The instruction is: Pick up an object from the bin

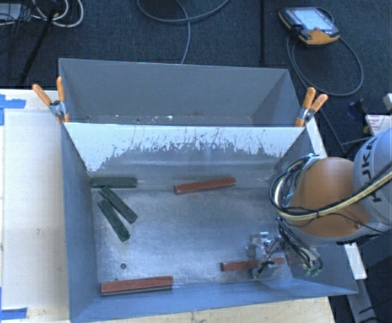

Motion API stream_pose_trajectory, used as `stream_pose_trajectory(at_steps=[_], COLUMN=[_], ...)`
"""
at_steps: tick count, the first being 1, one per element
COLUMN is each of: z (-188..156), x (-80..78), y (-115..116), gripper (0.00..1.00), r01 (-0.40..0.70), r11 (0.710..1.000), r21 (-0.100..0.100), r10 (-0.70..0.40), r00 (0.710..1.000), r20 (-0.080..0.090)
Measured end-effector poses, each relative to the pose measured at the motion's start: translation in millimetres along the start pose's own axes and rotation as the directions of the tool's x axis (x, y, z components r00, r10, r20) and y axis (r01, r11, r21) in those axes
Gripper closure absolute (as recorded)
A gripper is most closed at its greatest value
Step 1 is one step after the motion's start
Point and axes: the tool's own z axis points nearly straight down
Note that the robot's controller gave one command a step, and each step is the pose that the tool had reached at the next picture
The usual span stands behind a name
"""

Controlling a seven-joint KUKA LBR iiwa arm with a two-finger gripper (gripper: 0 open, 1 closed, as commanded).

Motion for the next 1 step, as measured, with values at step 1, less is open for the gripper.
stream_pose_trajectory(at_steps=[1], z=[-134.5], x=[-11.0], y=[-26.8], gripper=[1.0], r01=[-0.05], r11=[0.999], r21=[0.0], r10=[0.05], r00=[0.999], r20=[0.001])
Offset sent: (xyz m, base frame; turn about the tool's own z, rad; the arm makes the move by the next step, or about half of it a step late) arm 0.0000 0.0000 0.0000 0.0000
